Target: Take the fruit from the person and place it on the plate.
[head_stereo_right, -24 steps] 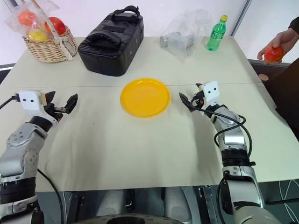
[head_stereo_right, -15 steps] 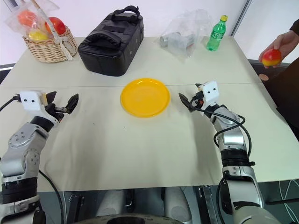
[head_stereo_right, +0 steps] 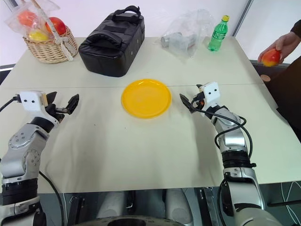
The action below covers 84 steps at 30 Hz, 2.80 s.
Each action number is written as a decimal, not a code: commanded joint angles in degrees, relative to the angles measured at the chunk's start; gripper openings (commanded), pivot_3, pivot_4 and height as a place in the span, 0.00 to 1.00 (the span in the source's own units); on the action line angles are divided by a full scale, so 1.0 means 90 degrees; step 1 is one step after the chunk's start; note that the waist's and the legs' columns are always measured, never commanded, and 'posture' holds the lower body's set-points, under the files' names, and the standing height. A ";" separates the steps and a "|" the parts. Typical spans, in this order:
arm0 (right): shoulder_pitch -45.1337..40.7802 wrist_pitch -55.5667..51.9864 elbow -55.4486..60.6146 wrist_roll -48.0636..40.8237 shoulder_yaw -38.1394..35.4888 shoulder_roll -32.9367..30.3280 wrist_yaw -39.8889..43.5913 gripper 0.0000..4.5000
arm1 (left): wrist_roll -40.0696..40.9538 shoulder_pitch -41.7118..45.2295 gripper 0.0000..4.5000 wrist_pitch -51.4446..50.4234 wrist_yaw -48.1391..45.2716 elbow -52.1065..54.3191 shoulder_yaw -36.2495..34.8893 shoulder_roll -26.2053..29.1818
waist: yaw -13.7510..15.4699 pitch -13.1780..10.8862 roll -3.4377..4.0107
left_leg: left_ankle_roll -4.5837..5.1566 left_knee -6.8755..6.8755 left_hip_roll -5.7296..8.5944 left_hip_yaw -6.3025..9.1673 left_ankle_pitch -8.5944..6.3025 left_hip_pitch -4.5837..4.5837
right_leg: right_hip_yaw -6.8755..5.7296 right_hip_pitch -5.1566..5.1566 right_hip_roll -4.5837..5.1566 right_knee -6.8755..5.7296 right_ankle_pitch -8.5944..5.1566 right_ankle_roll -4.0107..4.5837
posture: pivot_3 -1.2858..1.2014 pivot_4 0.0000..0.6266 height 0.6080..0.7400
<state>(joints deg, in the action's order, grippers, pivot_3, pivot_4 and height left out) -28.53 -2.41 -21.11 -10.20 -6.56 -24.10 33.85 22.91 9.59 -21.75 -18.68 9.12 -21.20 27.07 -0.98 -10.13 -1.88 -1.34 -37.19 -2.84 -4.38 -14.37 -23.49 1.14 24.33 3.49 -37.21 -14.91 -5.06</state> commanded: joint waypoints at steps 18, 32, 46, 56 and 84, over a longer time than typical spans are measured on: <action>-0.0090 0.0143 0.0116 0.0019 -0.0039 -0.0013 -0.0052 1.00 | -0.0122 0.0103 0.99 0.0197 -0.0042 0.0012 -0.0111 0.0099 | 0.0000 0.0000 0.0000 | 0.0000 0.0000 0.0000 0.0000 0.0000 0.0000 | 0.0000 0.0000 0.0000 0.0000 0.0000 0.0000 | 0.52 0.24 1.00; -0.0072 0.0146 0.0121 0.0048 -0.0014 0.0012 -0.0091 1.00 | 0.0088 0.0551 0.99 -0.0112 -0.0364 0.0063 -0.0151 0.0526 | 0.0005 0.0000 0.0000 | 0.0000 -0.0001 0.0000 0.0000 0.0000 0.0000 | 0.0000 0.0000 0.0000 0.0000 0.0000 0.0000 | 0.52 0.24 1.00; 0.0001 0.0019 0.0365 -0.0044 -0.0049 -0.0016 -0.0126 1.00 | 0.2580 0.0706 0.99 -0.2685 -0.3516 0.1005 -0.0279 0.3234 | -0.0043 -0.0005 0.0005 | 0.0000 0.0005 -0.0003 0.0000 0.0000 0.0000 | 0.0001 0.0004 -0.0005 0.0000 -0.0001 0.0001 | 0.52 0.24 1.00; -0.0522 -0.2856 0.2818 -0.2377 -0.0696 0.0840 -0.1079 1.00 | 0.2372 0.1047 0.99 -0.2622 -0.3249 0.0741 0.0057 0.2954 | -0.0026 -0.0007 0.0009 | -0.0001 0.0004 -0.0008 0.0003 0.0001 0.0000 | 0.0002 0.0006 -0.0010 -0.0004 -0.0002 0.0002 | 0.52 0.24 1.00; -0.2071 -0.1757 0.0763 -0.2043 -0.0396 0.1461 -0.0676 0.72 | 0.2431 0.0358 1.00 -0.2660 -0.2723 0.1292 -0.0285 0.2768 | -0.0023 -0.0008 0.0009 | -0.0001 0.0006 -0.0004 0.0001 0.0000 -0.0005 | 0.0002 0.0012 -0.0003 -0.0002 -0.0001 0.0002 | 0.52 0.24 1.00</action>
<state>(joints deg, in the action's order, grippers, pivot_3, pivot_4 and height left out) -45.74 -19.48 -15.49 -28.34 -9.74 -11.07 27.21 44.40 12.54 -46.08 -43.37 18.90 -21.64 51.71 -1.19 -10.20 -1.80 -1.34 -37.13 -2.88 -4.38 -14.37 -23.54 1.16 24.44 3.46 -37.23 -14.92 -5.04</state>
